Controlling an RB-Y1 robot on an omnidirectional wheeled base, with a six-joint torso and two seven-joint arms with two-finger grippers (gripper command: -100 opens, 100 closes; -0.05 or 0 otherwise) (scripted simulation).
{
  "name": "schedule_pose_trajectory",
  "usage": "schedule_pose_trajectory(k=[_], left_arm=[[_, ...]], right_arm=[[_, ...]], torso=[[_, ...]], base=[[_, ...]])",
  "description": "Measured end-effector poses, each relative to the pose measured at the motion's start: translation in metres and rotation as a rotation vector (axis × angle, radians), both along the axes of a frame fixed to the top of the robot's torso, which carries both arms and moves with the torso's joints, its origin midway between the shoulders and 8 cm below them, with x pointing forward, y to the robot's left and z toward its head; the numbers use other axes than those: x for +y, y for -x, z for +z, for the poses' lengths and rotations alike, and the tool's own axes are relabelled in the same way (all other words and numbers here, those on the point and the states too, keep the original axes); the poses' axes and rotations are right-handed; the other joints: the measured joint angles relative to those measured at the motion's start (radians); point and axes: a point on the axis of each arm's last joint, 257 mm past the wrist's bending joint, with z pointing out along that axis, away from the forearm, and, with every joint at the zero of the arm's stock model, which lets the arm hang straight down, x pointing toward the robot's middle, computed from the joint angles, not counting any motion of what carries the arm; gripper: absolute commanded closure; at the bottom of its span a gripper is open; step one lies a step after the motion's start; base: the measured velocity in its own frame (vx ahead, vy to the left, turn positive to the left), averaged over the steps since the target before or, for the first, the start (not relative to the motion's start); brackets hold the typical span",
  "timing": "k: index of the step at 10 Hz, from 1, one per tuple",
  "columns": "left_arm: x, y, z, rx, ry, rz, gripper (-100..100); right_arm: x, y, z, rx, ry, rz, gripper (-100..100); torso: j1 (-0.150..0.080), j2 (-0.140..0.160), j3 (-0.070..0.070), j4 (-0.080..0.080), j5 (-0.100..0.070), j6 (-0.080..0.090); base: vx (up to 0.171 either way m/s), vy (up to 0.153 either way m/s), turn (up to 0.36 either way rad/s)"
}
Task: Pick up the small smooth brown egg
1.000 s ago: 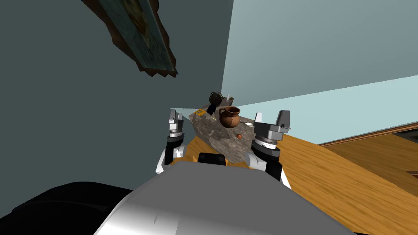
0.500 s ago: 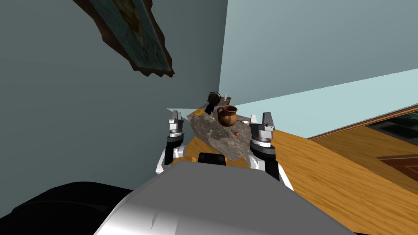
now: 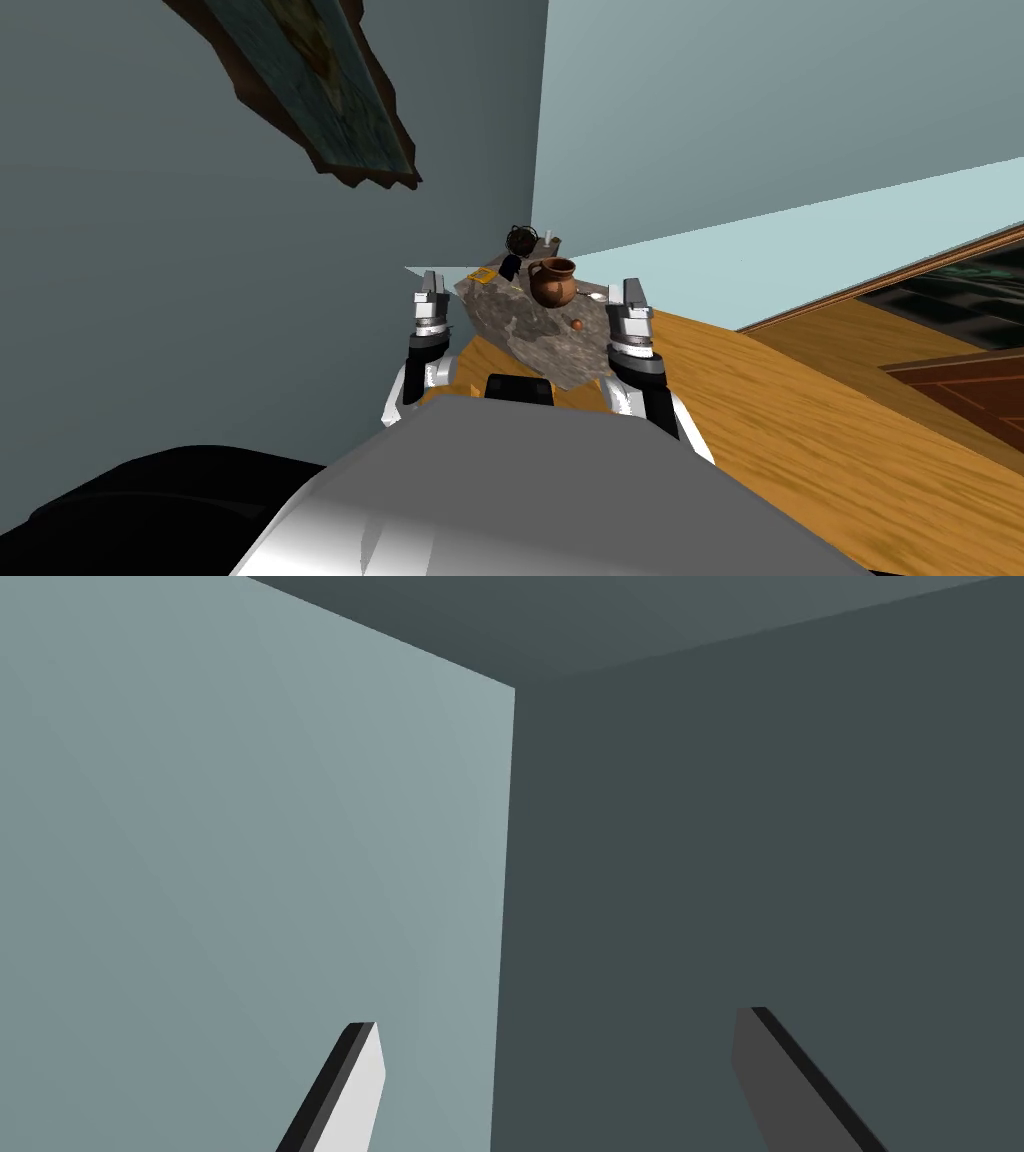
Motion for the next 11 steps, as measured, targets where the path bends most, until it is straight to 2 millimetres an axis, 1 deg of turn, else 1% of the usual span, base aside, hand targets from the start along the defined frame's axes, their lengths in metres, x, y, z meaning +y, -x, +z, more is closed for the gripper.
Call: schedule_pose_trajectory(k=[8, 9, 11], left_arm=[[0.000, 0.000, 0.000, 0.000, 0.000, 0.000, 0], [0.000, 0.000, 0.000, 0.000, 0.000, 0.000, 0], [0.000, 0.000, 0.000, 0.000, 0.000, 0.000, 0]], right_arm=[[0.004, -0.025, -0.044, 0.110, 0.180, -0.111, -100], [0.007, -0.029, -0.053, 0.129, 0.204, -0.123, -100], [0.008, -0.034, -0.065, 0.156, 0.256, -0.151, -100]], torso=[[0.000, 0.000, 0.000, 0.000, 0.000, 0.000], [0.000, 0.000, 0.000, 0.000, 0.000, 0.000], [0.000, 0.000, 0.000, 0.000, 0.000, 0.000]], base=[[-0.016, 0.005, -0.089], [-0.014, 0.005, -0.053], [-0.013, 0.005, -0.079]])
